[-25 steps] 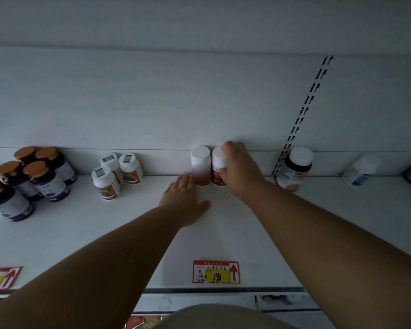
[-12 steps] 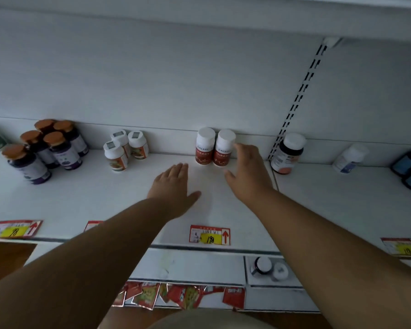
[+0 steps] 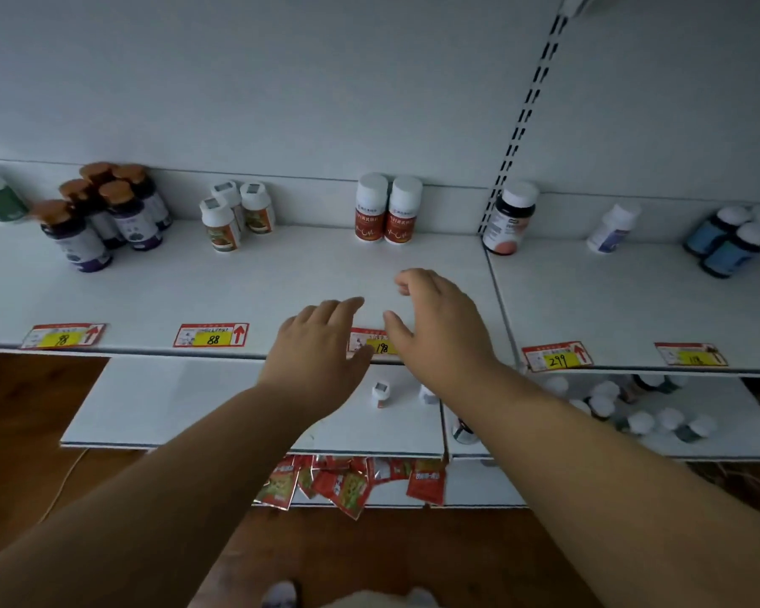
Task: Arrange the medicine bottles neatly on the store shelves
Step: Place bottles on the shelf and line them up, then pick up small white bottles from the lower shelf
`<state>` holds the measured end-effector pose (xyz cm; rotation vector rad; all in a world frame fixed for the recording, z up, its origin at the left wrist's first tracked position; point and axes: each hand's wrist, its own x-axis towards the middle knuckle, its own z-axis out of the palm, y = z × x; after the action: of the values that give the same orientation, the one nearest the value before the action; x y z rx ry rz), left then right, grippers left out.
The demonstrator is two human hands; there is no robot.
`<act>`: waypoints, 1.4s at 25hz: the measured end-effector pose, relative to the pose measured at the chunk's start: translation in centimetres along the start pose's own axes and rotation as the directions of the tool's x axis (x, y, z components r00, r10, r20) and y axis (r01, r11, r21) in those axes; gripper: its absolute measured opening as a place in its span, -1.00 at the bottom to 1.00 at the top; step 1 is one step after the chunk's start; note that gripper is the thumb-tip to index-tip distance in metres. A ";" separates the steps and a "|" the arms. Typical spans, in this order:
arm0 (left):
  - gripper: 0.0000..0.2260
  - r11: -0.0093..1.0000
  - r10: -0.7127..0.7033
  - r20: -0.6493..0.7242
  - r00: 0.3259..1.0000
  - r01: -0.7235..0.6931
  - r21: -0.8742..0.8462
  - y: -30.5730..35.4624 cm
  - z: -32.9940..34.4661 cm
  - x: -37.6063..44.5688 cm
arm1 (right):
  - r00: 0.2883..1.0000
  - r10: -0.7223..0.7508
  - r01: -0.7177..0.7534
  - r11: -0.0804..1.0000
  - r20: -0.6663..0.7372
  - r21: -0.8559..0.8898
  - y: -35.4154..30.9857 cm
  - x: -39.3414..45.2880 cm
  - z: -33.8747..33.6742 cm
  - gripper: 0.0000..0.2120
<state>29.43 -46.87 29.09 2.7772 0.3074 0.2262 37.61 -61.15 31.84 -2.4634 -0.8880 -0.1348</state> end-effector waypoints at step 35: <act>-0.61 0.862 -0.264 0.183 0.947 0.317 -0.395 -15.0 34.0 -3.6 | 0.942 0.279 -0.276 0.960 0.189 -0.041 22.6 -2.2 42.9 -0.61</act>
<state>29.73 -44.51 -8.22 2.2684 0.5690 0.0362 46.59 -55.74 -15.56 -2.6174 -0.6056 0.2009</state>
